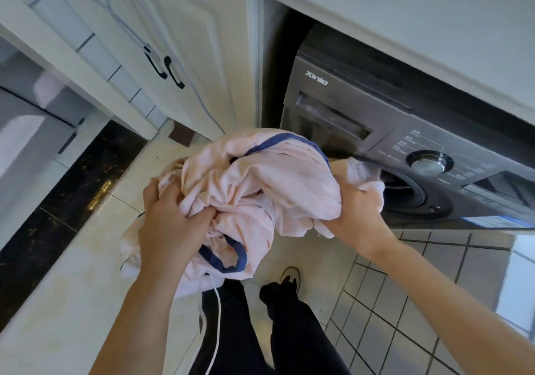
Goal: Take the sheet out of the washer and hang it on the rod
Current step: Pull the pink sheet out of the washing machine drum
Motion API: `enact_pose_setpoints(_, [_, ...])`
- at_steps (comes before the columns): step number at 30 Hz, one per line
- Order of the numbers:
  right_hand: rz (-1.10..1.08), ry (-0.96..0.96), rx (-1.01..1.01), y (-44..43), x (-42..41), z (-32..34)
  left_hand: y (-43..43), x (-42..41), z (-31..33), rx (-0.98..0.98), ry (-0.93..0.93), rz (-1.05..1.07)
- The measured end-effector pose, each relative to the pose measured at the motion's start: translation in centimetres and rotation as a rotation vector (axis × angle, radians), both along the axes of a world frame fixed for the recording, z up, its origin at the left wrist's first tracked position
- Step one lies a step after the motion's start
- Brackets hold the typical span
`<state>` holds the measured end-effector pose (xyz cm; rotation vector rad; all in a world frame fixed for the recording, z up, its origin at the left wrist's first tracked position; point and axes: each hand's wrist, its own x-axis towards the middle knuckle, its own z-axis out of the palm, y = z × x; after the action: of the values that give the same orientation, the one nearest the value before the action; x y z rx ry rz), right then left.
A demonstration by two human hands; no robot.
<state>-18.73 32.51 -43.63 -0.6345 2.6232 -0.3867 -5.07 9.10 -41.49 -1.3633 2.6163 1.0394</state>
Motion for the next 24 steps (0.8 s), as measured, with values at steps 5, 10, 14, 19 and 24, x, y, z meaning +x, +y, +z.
enact_pose_setpoints(5, [-0.17,0.012,-0.166,-3.7,1.5,0.8,-4.6,-0.9,1.8,-0.013,0.066,-0.127])
enact_pose_setpoints(10, [-0.259,0.114,-0.203,-7.6,4.6,2.3,-10.5,-1.2,3.5,-0.161,0.092,-0.315])
enact_pose_setpoints(14, [-0.381,0.153,-0.24,-9.0,6.4,4.4,-14.8,-1.1,3.5,-0.185,0.023,-0.437])
enact_pose_setpoints(19, [-0.292,0.328,-0.307,-9.5,8.0,7.6,-17.9,0.2,3.0,-0.134,-0.042,-0.513])
enact_pose_setpoints(24, [-0.154,0.369,-0.28,-9.2,7.9,9.7,-17.8,1.5,3.6,-0.089,-0.018,-0.521])
